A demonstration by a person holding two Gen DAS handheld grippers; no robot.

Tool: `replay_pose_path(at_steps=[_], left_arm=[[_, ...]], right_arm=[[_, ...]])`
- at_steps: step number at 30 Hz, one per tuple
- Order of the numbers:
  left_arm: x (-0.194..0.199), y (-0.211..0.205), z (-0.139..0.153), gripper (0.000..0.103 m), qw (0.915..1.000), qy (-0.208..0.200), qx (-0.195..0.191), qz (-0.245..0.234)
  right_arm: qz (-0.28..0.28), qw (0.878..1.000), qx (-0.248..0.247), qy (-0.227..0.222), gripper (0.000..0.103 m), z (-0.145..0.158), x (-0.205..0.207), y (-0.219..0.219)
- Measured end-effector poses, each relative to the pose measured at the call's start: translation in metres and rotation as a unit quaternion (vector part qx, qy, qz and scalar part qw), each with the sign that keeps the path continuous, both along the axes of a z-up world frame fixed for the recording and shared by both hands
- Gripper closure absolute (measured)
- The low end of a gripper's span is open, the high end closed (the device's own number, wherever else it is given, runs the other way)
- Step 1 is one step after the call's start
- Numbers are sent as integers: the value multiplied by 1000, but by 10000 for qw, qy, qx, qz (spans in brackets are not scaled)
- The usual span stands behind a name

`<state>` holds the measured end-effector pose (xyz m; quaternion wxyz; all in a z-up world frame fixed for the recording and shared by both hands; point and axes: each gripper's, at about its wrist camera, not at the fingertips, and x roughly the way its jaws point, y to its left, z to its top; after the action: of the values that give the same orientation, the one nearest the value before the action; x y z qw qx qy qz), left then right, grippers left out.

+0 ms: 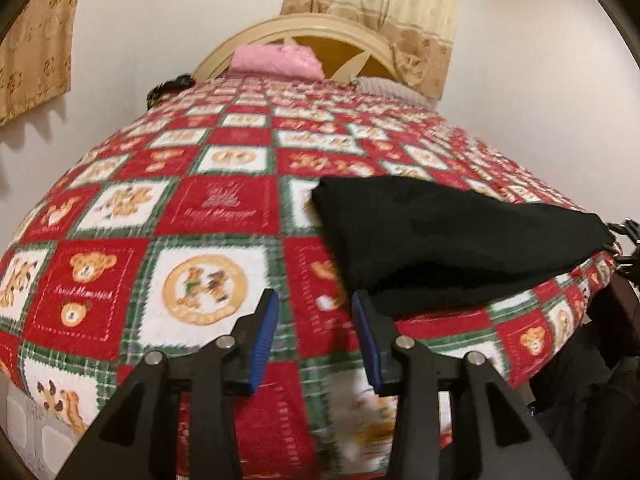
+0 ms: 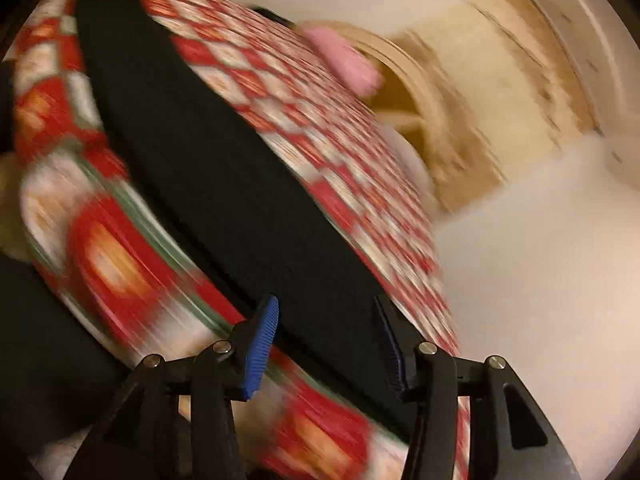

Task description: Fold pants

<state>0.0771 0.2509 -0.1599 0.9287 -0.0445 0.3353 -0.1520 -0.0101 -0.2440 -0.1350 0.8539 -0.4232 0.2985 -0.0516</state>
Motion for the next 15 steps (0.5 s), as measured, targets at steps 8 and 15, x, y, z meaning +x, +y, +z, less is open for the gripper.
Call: replay_pose_path(at_steps=[8, 15], left_arm=[[19, -35, 1, 61, 9987, -33, 40, -505], [23, -39, 3, 78, 9974, -66, 317, -636]], right_arm=[[1891, 9793, 614, 371, 53, -19, 49, 159], [2347, 9645, 1065, 580, 53, -33, 90, 227]])
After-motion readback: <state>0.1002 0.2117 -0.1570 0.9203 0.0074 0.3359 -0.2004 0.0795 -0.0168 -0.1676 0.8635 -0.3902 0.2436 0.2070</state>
